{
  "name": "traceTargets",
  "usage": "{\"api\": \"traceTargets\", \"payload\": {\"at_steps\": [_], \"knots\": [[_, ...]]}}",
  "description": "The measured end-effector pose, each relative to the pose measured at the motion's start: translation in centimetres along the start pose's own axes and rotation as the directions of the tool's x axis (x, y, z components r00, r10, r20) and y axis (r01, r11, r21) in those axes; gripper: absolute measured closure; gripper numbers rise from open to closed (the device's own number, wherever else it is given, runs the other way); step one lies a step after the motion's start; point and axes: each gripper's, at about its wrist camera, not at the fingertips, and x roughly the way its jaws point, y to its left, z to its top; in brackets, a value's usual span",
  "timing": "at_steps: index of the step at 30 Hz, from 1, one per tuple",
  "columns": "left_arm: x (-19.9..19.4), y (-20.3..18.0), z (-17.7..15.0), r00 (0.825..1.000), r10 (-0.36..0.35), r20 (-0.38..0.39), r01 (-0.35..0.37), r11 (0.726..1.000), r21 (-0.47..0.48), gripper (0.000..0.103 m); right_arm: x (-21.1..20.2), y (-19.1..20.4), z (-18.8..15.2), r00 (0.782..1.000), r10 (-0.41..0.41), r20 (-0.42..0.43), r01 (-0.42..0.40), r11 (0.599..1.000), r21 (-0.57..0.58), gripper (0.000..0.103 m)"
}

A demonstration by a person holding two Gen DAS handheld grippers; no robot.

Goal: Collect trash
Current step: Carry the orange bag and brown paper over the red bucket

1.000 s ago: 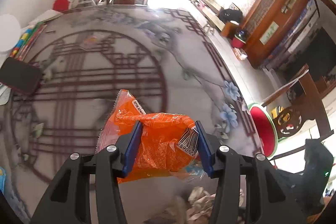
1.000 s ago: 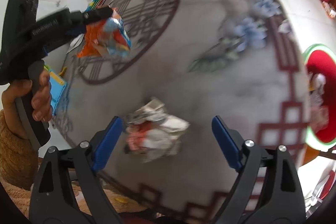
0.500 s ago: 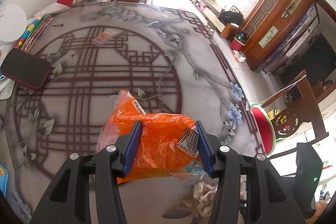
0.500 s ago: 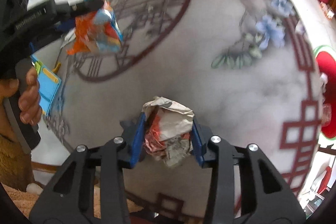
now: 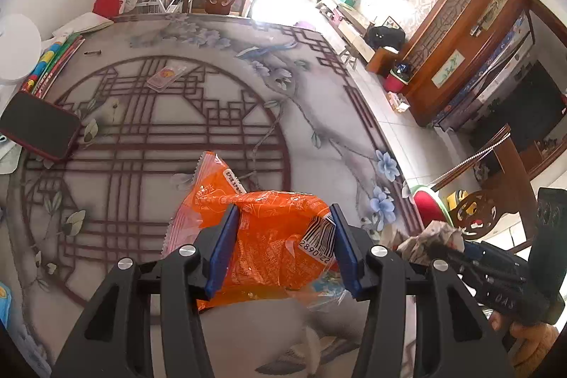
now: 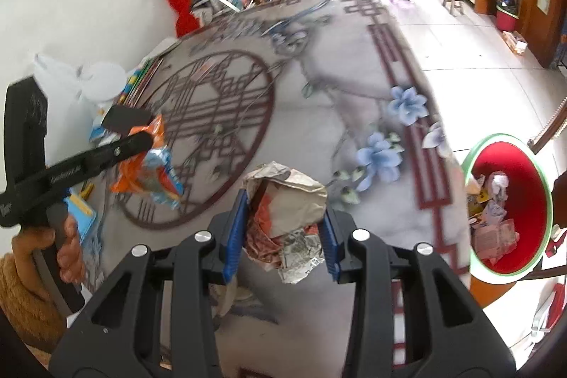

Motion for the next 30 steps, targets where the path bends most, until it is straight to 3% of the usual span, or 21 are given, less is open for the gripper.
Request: {"api": "traceTargets", "payload": {"at_steps": [13,30], "knots": [[-0.3,-7.1,1.3,0.998,-0.017,0.068,0.013,0.998,0.062,0.055,-3.5,-4.5,1.9,0.994,-0.034,0.102,0.032,0.999,0.022,0.066],[2.3,-16.2,1.5,0.997,-0.060,0.043,0.052,0.986,0.158,0.055,-8.4,-13.3,1.8,0.979,-0.098,0.180,0.075,0.988,0.134,0.066]]}}
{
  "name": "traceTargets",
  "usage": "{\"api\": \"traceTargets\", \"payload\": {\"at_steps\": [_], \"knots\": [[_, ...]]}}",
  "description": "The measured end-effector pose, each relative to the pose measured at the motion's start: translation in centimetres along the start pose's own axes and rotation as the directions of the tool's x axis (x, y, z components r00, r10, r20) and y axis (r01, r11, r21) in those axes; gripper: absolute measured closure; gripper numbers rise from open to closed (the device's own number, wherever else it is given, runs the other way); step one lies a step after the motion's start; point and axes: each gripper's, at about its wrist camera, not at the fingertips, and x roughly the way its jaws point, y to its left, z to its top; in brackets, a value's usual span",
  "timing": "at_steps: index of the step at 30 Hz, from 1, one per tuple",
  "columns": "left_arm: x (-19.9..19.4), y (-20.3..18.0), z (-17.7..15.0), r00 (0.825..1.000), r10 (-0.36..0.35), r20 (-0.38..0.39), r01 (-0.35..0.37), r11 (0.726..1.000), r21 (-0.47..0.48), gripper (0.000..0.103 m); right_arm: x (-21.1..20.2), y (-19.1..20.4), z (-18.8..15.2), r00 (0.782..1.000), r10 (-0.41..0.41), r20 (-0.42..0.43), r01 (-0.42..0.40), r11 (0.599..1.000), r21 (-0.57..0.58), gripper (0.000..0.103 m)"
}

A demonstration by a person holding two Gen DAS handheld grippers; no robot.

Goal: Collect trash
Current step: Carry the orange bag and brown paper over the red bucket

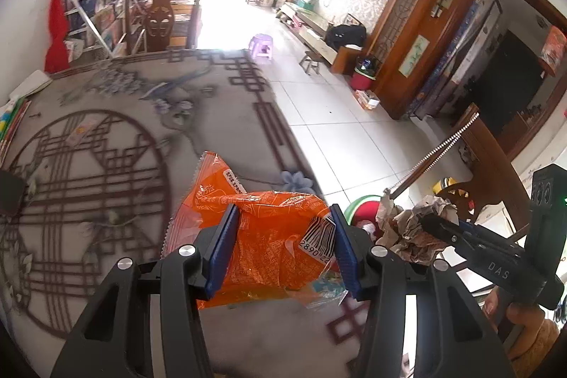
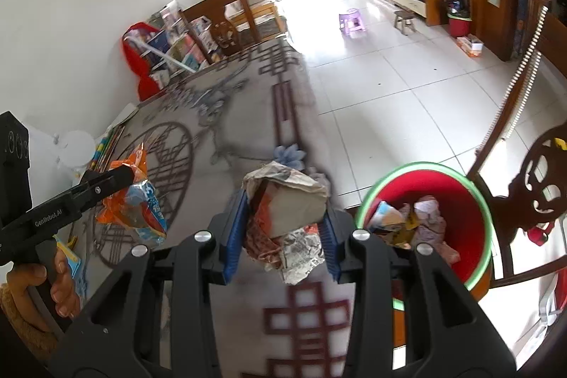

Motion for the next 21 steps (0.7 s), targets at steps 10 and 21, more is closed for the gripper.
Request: {"api": "traceTargets", "payload": {"at_steps": [10,21], "knots": [[2.4,-5.4,0.7,0.998,-0.063,-0.031,0.065,0.995,0.081,0.055,-2.3,-5.4,0.3,0.997,-0.066,0.040,0.063,0.995,0.079,0.066],[5.1,-9.6,0.8,0.988,-0.125,-0.093,0.138,0.979,0.150,0.055,-4.0,-9.5,-0.2,0.989,-0.139,0.056,0.129,0.979,0.160,0.066]]}}
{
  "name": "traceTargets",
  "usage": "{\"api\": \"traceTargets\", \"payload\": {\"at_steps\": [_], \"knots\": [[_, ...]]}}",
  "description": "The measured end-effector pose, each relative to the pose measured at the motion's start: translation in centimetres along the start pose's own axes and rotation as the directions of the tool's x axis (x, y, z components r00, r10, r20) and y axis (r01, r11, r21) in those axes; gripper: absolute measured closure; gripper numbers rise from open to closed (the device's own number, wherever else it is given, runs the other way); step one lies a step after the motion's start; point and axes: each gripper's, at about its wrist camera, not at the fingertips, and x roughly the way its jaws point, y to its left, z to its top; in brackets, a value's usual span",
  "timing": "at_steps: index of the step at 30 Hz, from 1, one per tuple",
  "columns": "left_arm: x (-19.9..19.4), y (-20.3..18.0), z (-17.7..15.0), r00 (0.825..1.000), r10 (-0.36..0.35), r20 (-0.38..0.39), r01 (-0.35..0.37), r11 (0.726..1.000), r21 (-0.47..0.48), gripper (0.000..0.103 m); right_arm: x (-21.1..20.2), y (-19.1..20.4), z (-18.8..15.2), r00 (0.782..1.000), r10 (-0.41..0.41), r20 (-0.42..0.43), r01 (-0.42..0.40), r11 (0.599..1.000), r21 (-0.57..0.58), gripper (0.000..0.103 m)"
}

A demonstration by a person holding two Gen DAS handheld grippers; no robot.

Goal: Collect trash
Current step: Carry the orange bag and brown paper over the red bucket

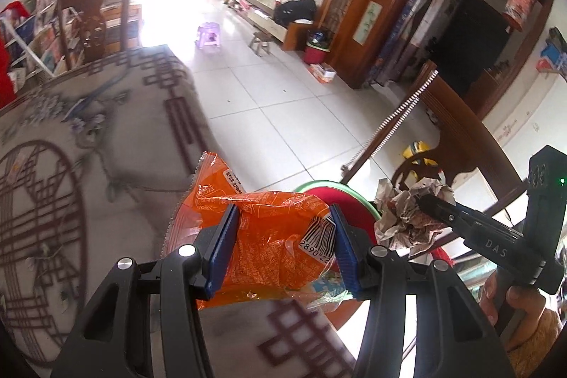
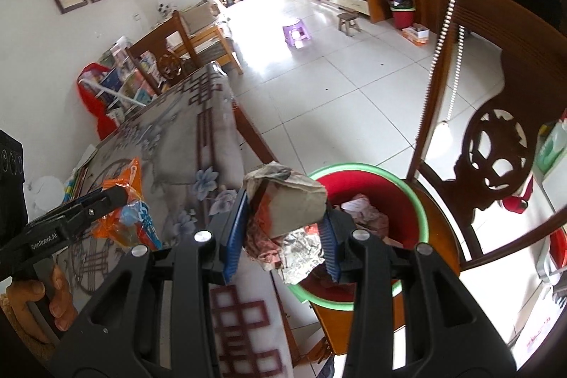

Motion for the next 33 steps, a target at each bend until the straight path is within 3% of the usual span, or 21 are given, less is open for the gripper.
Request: {"api": "traceTargets", "payload": {"at_steps": [12,33], "knots": [[3.5,-5.1,0.4,0.995,-0.071,-0.071,0.078,0.991,0.105,0.055,-0.4,-3.7,-0.3,0.999,-0.050,-0.002,0.050,0.997,0.066,0.066],[10.7,-9.0,0.8,0.972,-0.125,-0.200,0.162,0.970,0.180,0.054,0.9,-8.1,-0.4,0.993,-0.111,-0.038,0.115,0.981,0.154,0.066]]}}
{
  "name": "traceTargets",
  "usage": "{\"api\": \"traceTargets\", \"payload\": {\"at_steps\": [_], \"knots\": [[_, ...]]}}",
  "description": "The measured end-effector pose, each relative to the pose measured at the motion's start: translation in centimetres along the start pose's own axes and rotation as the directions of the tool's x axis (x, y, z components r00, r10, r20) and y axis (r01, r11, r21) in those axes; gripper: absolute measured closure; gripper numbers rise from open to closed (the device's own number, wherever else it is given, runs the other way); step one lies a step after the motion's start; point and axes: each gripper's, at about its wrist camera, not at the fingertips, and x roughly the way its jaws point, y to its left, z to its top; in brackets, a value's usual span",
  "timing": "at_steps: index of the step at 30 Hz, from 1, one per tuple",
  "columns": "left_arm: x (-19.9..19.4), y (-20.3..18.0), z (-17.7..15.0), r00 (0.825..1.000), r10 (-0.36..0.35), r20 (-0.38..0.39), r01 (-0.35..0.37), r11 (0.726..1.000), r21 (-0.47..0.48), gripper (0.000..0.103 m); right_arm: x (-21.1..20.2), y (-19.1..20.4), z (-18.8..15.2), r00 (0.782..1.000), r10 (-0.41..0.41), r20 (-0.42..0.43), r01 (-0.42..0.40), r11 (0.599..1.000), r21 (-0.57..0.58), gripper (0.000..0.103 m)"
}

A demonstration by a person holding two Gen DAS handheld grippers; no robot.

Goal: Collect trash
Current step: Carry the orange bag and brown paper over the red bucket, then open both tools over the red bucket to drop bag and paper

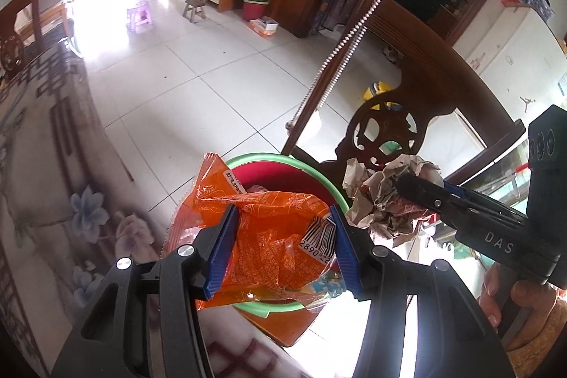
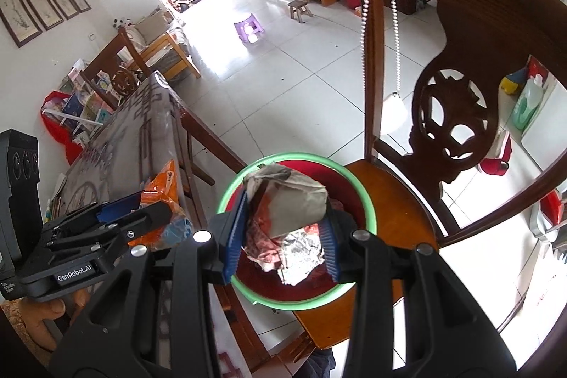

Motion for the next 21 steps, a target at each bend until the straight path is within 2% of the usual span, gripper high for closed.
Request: {"api": "traceTargets", "payload": {"at_steps": [12,18,21], "knots": [[2.4,-0.2,0.8,0.999,0.008,-0.037,-0.005,0.998,0.055,0.050,0.8,-1.1,0.7,1.000,-0.025,-0.002,0.025,0.999,0.025,0.066],[2.5,-0.3,1.1,1.000,0.004,-0.028,-0.003,0.999,0.049,0.037,1.6,-1.3,0.7,0.999,-0.028,-0.020,0.029,0.999,0.028,0.066],[2.0,-0.1,1.2,1.000,0.006,-0.017,-0.005,0.999,0.046,0.035,1.9,-1.2,0.7,0.999,-0.030,-0.027,0.030,0.999,0.027,0.066]]}}
